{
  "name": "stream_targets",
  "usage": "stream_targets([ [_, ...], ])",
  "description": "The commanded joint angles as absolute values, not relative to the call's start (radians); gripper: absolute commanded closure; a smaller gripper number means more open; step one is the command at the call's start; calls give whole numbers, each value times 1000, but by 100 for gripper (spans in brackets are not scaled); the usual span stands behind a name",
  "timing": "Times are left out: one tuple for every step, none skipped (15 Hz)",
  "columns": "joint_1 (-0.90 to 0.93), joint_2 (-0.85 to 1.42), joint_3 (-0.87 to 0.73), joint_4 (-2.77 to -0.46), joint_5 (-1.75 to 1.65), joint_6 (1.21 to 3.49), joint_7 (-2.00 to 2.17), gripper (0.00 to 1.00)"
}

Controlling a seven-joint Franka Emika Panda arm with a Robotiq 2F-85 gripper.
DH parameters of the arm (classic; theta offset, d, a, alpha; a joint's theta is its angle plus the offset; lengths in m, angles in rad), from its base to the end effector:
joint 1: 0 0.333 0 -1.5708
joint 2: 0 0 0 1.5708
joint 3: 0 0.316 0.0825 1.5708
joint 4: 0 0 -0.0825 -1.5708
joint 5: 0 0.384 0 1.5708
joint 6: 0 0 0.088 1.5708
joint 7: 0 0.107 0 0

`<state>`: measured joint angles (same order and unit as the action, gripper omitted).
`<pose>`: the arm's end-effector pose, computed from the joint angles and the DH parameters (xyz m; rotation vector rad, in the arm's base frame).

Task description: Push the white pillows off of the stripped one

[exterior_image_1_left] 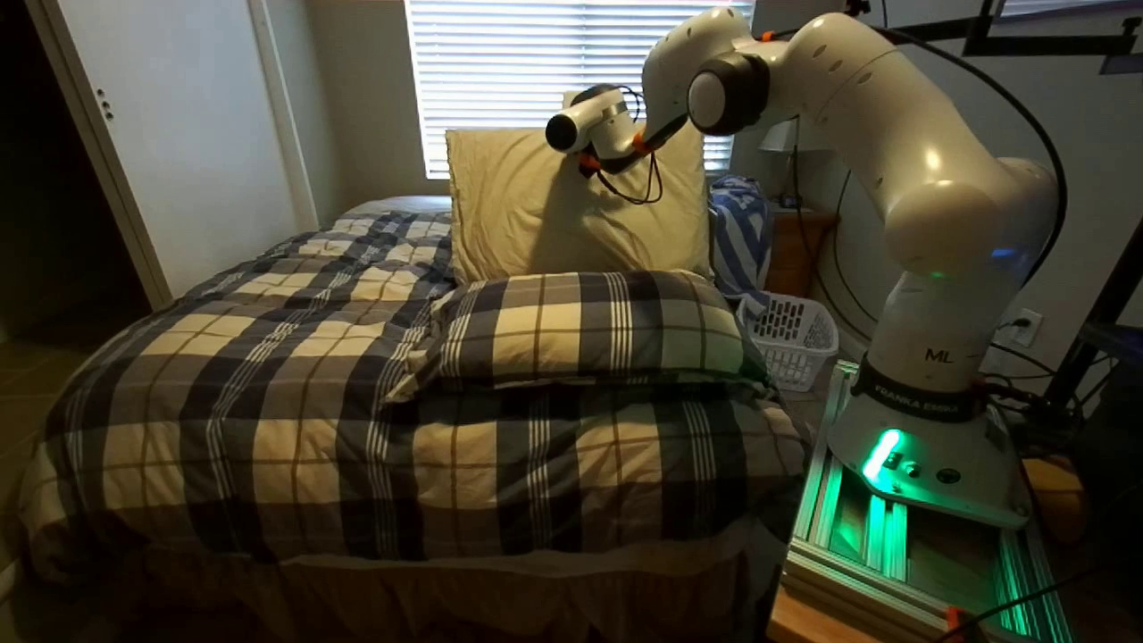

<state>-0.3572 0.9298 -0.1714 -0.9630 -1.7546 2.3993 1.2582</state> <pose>0.7379 -0.3675 0.3765 1.6272 -0.3627 0.9111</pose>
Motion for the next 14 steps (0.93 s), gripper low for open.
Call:
stream_targets([
  [-383, 1021, -184, -757, -1671, 2392, 1249, 94],
  [-387, 1033, -187, -724, -1647, 2390, 1244, 93],
  [-409, 1052, -156, -681, -1645, 2377, 1236, 94],
  [-416, 1070, -152, -644, -1629, 2369, 1232, 94],
  [-424, 1086, -145, -614, -1611, 2360, 1227, 94],
  [-430, 1105, -140, -579, -1601, 2348, 1229, 94],
  [-434, 1123, -136, -550, -1590, 2333, 1230, 94],
  [-413, 1131, -190, -539, -1544, 2333, 1245, 94],
  [-414, 1149, -197, -513, -1524, 2320, 1245, 94],
  [-413, 1168, -209, -487, -1500, 2310, 1246, 94],
  [-413, 1181, -215, -468, -1474, 2303, 1234, 94],
  [-413, 1196, -220, -447, -1449, 2291, 1226, 68],
  [-413, 1211, -229, -427, -1428, 2282, 1217, 68],
  [-419, 1191, -189, -459, -1457, 2262, 1221, 63],
])
